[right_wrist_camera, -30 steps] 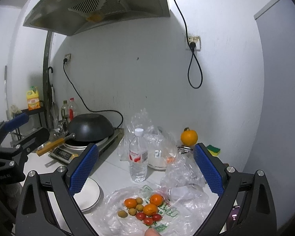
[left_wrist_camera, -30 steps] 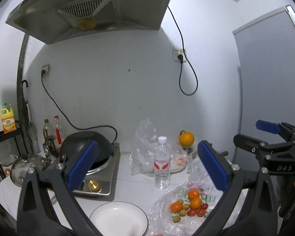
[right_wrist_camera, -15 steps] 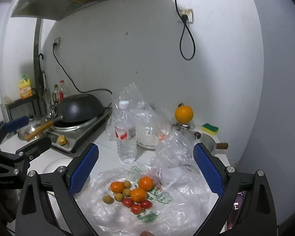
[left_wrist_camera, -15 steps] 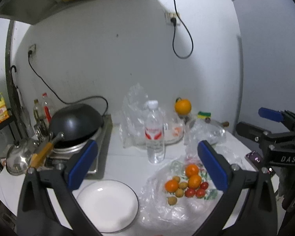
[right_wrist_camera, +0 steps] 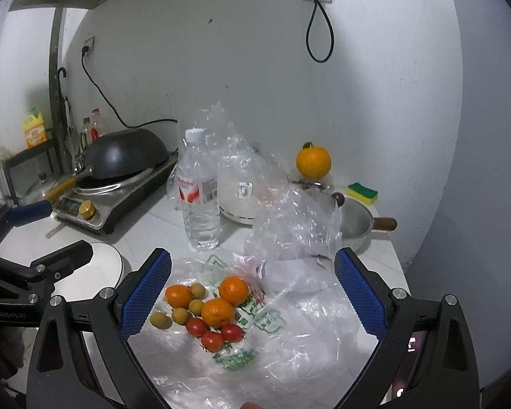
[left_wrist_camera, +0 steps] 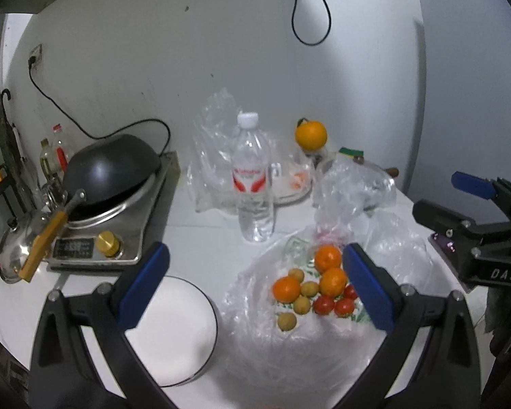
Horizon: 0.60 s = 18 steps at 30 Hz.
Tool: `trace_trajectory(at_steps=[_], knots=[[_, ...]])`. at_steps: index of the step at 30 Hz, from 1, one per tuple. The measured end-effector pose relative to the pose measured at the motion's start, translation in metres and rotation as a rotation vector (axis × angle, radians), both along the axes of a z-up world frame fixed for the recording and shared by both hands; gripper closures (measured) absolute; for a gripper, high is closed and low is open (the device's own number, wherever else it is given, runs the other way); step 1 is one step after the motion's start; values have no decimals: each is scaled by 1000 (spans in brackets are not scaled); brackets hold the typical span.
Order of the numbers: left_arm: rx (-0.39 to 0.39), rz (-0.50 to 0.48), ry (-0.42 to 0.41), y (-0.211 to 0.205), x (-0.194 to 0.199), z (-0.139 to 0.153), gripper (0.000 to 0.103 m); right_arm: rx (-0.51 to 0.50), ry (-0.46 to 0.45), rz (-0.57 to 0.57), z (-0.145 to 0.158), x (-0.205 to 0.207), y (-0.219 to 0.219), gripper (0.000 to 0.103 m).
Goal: Organize fruits
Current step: 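Move both grippers down toward the fruit pile on the plastic bag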
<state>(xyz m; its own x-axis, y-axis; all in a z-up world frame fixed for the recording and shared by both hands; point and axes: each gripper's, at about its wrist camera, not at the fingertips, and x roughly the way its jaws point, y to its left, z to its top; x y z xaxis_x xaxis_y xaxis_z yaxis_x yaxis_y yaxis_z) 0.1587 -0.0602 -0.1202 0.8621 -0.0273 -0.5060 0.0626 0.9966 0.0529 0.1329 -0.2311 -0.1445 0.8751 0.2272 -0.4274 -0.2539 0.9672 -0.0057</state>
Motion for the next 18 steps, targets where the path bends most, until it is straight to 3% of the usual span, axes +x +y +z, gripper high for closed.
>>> trace_trajectory(at_steps=[6, 8, 12, 14, 18], knots=[[11, -14, 53, -4, 8, -17, 1, -2, 41, 16, -15, 7, -3, 9], [20, -25, 69, -7, 9, -24, 1, -10, 65, 24, -23, 11, -4, 19], [46, -55, 106, -16, 15, -39, 2, -16, 108, 38, -37, 18, -5, 27], [60, -70, 111, -21, 17, -45, 2, -16, 126, 52, -43, 21, -4, 36], [76, -98, 146, -30, 23, -57, 13, -21, 167, 79, -58, 28, -2, 47]])
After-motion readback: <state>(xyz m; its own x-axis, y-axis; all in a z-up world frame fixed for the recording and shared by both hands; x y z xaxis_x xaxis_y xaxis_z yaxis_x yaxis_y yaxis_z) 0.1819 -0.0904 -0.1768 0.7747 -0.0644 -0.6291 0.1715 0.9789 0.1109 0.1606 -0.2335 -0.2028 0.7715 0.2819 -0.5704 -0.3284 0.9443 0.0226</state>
